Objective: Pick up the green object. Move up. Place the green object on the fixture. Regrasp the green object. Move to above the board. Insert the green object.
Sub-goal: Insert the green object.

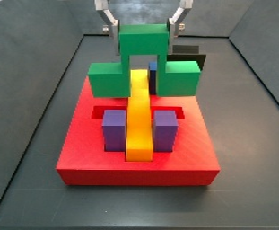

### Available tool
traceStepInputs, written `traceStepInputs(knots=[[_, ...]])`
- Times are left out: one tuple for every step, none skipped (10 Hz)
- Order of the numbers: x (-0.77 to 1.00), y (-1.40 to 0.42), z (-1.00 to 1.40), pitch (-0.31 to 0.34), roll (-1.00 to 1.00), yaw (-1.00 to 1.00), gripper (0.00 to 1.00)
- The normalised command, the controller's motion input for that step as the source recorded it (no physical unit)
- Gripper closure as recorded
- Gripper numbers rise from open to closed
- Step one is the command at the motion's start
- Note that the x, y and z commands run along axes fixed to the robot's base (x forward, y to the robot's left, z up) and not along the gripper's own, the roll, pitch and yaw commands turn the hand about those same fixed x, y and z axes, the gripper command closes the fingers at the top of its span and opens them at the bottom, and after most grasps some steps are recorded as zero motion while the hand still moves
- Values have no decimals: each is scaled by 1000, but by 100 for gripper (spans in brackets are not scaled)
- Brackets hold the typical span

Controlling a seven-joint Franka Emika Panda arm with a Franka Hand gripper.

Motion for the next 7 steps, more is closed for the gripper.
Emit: traceStepInputs(knots=[[0, 100, -160, 36, 117, 0, 100], [-14, 117, -140, 33, 103, 0, 100], [0, 69, -94, 0, 40, 0, 100], [0, 0, -60, 0, 1, 0, 100], [0, 0, -143, 0, 17, 0, 100], [0, -66, -217, 0, 14, 0, 100], [0, -109, -240, 0, 57, 0, 100]])
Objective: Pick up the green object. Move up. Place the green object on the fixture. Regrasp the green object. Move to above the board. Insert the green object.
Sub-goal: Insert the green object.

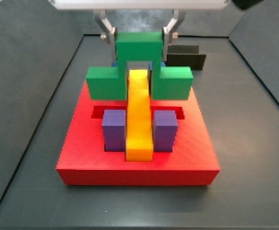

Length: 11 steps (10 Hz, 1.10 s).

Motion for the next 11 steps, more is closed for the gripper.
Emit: traceStepInputs(knots=[[0, -54, -134, 0, 17, 0, 100], [0, -51, -94, 0, 10, 0, 100], [0, -60, -120, 0, 16, 0, 100], [0, -69, -169, 0, 30, 0, 100], [3, -66, -183, 0, 37, 0, 100], [51, -54, -194, 0, 43, 0, 100], [57, -9, -203, 1, 61, 0, 100], [120, 0, -151, 0, 54, 0, 100], [209, 0, -111, 0, 40, 40, 100], [311, 0, -66, 0, 9, 49, 100], [394, 0, -54, 20, 10, 43, 100]])
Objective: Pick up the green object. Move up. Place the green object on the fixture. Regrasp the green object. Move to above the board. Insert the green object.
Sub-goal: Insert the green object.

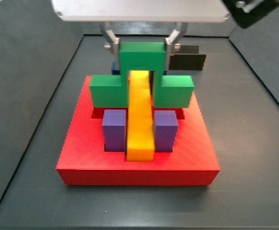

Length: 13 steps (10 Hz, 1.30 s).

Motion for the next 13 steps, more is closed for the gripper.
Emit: traceStepInputs(knots=[[209, 0, -77, 0, 0, 0, 100], [117, 0, -49, 0, 0, 0, 100], [3, 0, -54, 0, 4, 0, 100], [0, 14, -63, 10, 43, -14, 100], [-29, 0, -131, 21, 71, -80, 100], [-54, 0, -140, 11, 70, -111, 100], [-86, 0, -126, 0, 63, -131, 100], [-40, 0, -91, 3, 54, -137, 100], [0, 0, -63, 26, 59, -151, 100], [0, 0, -63, 30, 57, -169, 100], [0, 0, -51, 11, 37, -137, 100], [0, 0, -20, 0, 13, -106, 100], [0, 0, -31, 0, 9, -91, 100]])
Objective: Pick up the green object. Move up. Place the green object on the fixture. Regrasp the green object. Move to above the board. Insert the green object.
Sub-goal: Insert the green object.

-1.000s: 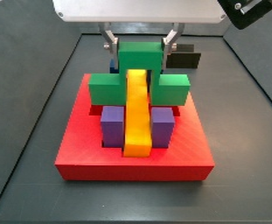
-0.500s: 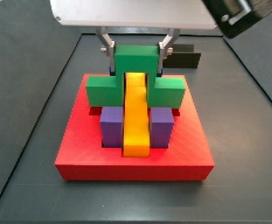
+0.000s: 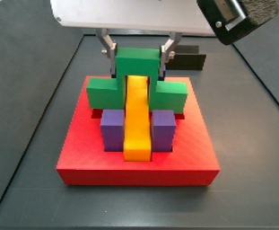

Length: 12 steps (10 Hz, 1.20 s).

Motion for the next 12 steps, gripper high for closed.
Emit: traceStepInputs(knots=[[0, 0, -29, 0, 0, -54, 100], [0, 0, -11, 0, 0, -11, 100], [0, 0, -20, -4, 0, 0, 100], [20, 0, 0, 0, 0, 0, 100], [146, 106, -94, 1, 1, 231, 100], [69, 0, -69, 11, 69, 163, 100], [6, 0, 0, 0, 51, 60, 100], [0, -34, 0, 0, 29, 0, 100], [46, -223, -49, 36, 159, 0, 100], [160, -209, -23, 60, 159, 69, 100], [89, -263, -49, 46, 187, 63, 100], [6, -74, 0, 14, 71, 0, 100]])
